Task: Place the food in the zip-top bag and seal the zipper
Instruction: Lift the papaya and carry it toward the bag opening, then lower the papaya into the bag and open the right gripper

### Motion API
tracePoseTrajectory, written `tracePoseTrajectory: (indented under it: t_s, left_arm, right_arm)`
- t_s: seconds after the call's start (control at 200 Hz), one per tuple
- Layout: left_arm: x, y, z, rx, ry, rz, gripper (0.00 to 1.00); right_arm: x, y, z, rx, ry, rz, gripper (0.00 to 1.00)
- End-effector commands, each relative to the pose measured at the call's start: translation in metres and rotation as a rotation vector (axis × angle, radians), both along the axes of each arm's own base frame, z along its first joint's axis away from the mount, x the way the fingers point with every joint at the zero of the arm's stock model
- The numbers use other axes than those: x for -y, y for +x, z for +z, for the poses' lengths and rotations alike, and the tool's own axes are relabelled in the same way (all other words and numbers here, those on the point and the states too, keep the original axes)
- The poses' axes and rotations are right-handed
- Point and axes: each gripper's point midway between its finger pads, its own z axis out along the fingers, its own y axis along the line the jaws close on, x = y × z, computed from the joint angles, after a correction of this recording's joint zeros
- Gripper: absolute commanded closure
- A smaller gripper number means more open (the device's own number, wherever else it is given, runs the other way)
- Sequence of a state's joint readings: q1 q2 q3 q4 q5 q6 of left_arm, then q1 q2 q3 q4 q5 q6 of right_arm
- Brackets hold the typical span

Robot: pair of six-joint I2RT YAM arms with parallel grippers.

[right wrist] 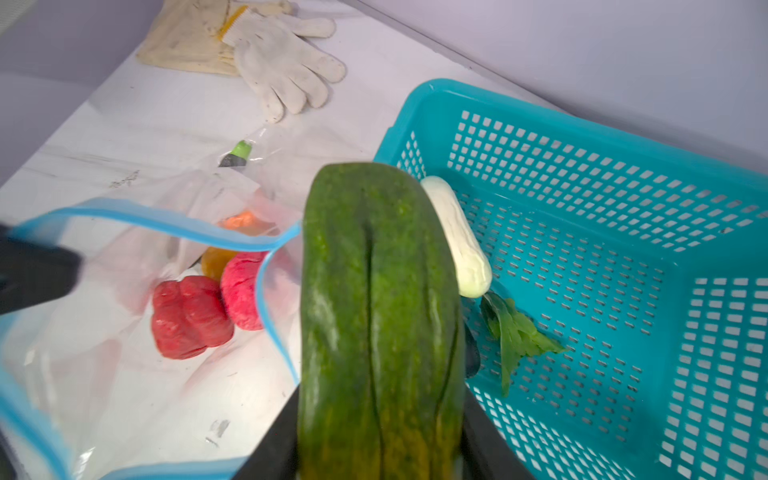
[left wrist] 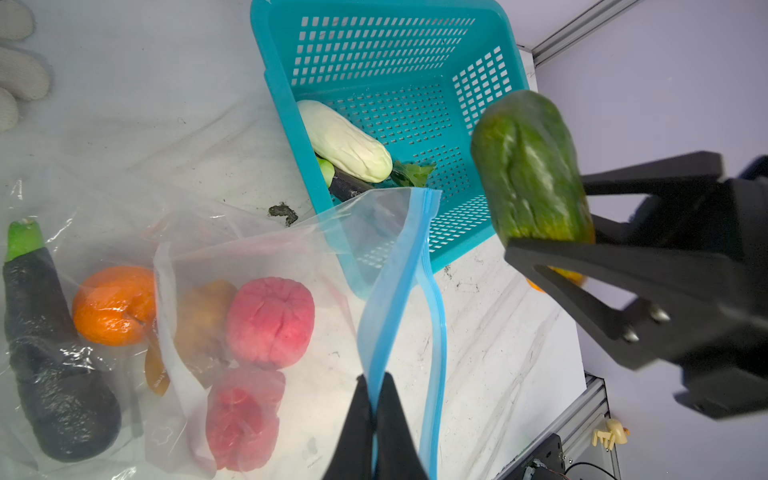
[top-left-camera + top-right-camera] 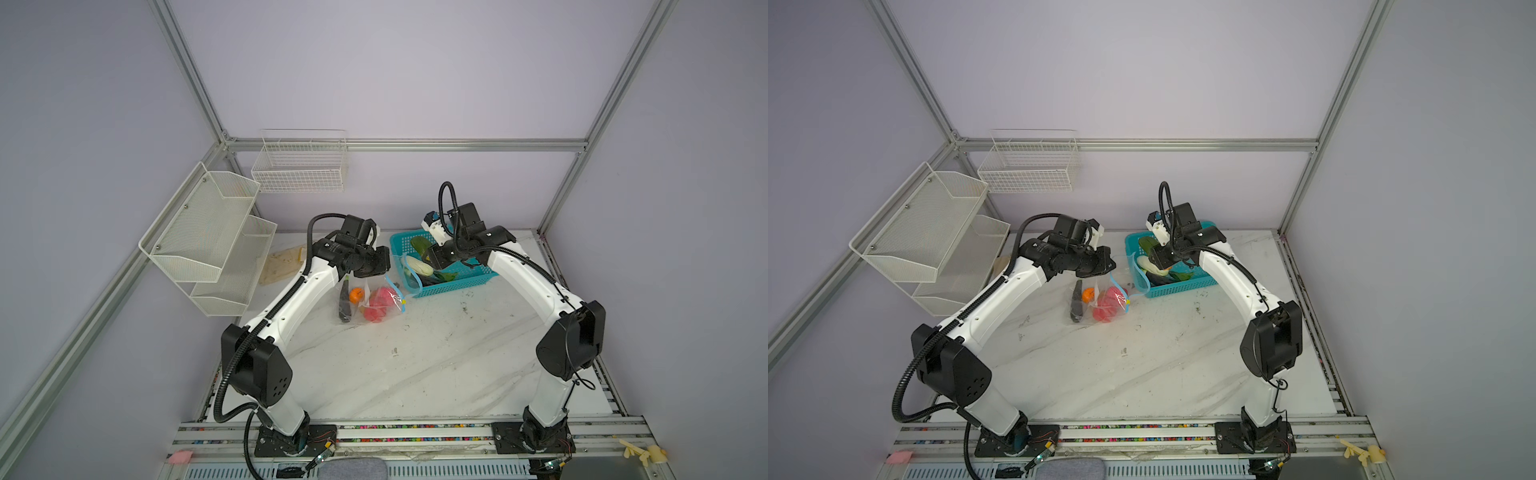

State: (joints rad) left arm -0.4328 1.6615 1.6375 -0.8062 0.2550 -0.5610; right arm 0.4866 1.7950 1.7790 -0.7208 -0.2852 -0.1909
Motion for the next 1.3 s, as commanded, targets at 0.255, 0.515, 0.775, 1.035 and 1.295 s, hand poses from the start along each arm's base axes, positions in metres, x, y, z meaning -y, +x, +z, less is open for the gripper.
tracePoseTrajectory:
  t_s: [0.255,0.515,0.775,1.035,1.295]
  left_arm:
    - [0.000,0.006,0.008,0.034,-0.021,0.009,1.00]
    - [0.000,0.007,0.015,0.043,-0.030,0.014,1.00]
    - [-0.001,0.004,0.019,0.047,-0.037,0.017,1.00]
    - [-0.001,0.002,0.023,0.054,-0.044,0.015,1.00]
    - [-0.001,0.000,0.023,0.052,-0.047,0.015,1.00]
  right_arm:
    - [-0.036,-0.056,0.037,-0.001,0.158,0.107,0.58]
    - [-0.043,-0.071,0.020,-0.028,0.125,0.151,0.56]
    - [-0.054,-0.063,-0.001,-0.088,0.098,0.174,0.57]
    - [-0.063,-0.059,-0.019,-0.142,0.087,0.191,0.58]
    - [-0.074,-0.049,-0.035,-0.195,0.078,0.196,0.58]
